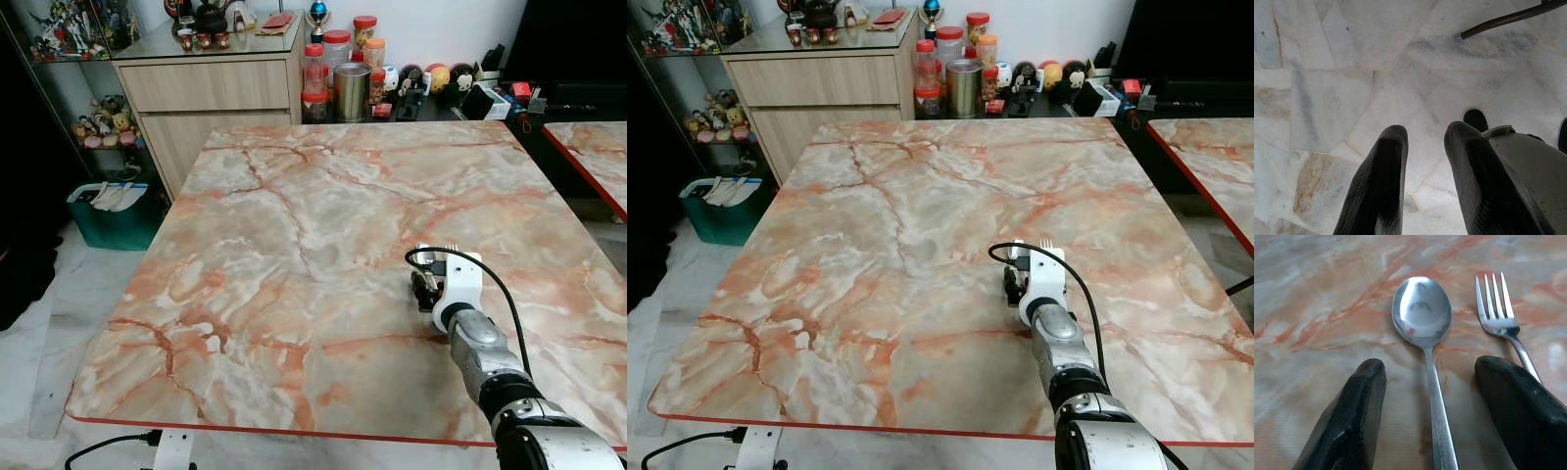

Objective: Setting the table

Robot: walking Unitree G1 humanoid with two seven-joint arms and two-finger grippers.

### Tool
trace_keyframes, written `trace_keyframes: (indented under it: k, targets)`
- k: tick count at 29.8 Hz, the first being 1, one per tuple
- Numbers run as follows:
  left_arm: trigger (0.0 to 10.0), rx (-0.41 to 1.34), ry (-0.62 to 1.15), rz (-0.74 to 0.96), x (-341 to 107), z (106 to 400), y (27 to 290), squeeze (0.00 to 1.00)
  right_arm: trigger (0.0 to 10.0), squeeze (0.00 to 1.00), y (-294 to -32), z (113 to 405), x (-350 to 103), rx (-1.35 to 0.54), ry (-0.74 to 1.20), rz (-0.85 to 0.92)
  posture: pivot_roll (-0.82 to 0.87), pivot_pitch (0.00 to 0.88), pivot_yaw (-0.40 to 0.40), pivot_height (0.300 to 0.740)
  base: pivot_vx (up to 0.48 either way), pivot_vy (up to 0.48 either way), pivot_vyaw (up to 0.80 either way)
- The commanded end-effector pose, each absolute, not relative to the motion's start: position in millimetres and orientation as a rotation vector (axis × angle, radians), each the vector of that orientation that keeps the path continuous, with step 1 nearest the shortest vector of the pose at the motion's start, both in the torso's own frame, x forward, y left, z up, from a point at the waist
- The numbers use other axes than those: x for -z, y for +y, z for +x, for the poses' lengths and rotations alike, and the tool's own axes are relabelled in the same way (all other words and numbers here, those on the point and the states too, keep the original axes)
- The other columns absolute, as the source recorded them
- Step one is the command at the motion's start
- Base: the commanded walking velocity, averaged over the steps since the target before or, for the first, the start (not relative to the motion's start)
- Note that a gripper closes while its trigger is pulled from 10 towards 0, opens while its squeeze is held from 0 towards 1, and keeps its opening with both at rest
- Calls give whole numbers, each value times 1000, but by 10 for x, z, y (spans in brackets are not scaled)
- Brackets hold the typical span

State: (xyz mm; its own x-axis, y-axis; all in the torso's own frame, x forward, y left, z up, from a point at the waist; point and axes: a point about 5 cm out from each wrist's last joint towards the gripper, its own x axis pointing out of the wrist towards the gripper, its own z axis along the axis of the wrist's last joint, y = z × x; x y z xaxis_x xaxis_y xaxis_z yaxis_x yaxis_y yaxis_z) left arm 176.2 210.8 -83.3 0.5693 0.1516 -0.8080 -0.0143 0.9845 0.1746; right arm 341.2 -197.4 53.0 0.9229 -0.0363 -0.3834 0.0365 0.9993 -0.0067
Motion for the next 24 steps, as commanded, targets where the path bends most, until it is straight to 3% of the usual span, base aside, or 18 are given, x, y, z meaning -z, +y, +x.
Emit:
trace_keyframes:
  k: [1, 6, 7, 8, 24]
  targets:
    - [10000, -91, 985, 183, 844, 1723, 2161, 0, 10000, 0, -1950, 3388, -483, 35, 416, 26, -41, 0, 59, 740, 0, 0, 0]
    - [10000, -86, 989, 182, 848, 1719, 2152, 0, 10000, 0, -1918, 3372, -452, 10, 435, 14, -41, 0, 59, 740, 0, 0, 0]
    - [10000, -85, 991, 181, 850, 1718, 2148, 0, 4431, 0, -1916, 3370, -448, 9, 436, 12, -41, 0, 59, 740, 0, 0, 0]
    - [10000, -85, 991, 179, 850, 1717, 2148, 0, 0, 0, -1916, 3371, -450, 10, 434, 15, -41, 0, 59, 740, 0, 0, 0]
    - [10000, -69, 1010, 156, 871, 1689, 2115, 0, 0, 0, -1914, 3388, -470, 8, 433, 3, -38, 0, 52, 740, 0, 0, 0]
